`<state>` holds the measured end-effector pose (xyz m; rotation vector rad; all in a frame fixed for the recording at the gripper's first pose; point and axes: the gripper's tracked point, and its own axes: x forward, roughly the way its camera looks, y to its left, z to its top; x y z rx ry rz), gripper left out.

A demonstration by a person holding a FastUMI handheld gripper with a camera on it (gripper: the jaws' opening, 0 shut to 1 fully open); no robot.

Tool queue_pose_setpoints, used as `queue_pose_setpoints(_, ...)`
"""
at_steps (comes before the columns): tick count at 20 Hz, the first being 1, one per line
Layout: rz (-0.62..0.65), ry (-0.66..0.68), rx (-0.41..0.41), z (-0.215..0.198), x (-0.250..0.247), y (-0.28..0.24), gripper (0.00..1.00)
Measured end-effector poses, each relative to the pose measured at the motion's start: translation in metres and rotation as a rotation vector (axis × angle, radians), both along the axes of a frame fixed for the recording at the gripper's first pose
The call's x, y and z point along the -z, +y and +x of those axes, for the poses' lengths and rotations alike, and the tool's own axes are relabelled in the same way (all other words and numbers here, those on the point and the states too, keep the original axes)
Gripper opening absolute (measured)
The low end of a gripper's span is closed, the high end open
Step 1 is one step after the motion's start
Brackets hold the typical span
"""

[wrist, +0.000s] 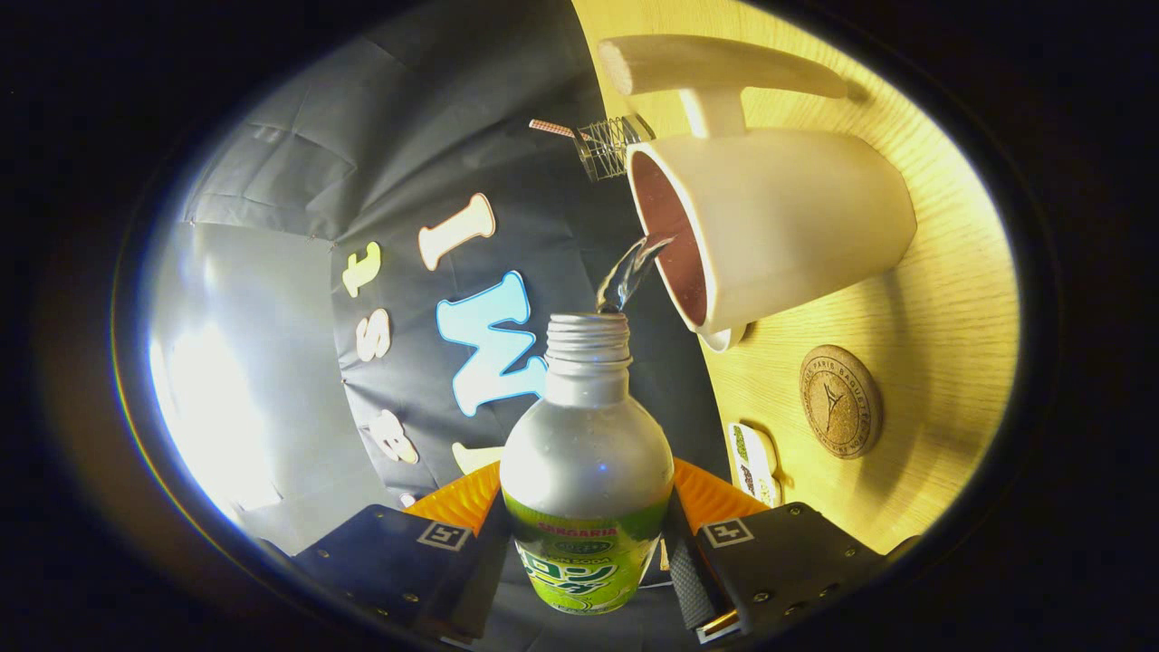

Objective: Take the bottle from table, then pour the juice into the cup, finally place the bottle on the coaster

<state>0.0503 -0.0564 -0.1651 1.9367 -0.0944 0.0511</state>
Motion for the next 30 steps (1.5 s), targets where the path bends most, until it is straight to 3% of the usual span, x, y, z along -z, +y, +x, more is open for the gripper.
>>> queue_pose_setpoints(11, 0.066, -0.038, 0.029, -0.001, -0.009, -0.002, 0.77)
queue_pose_setpoints(30, 0.24, -0.07, 0.147, 0.012, -0.036, -0.035, 0.77)
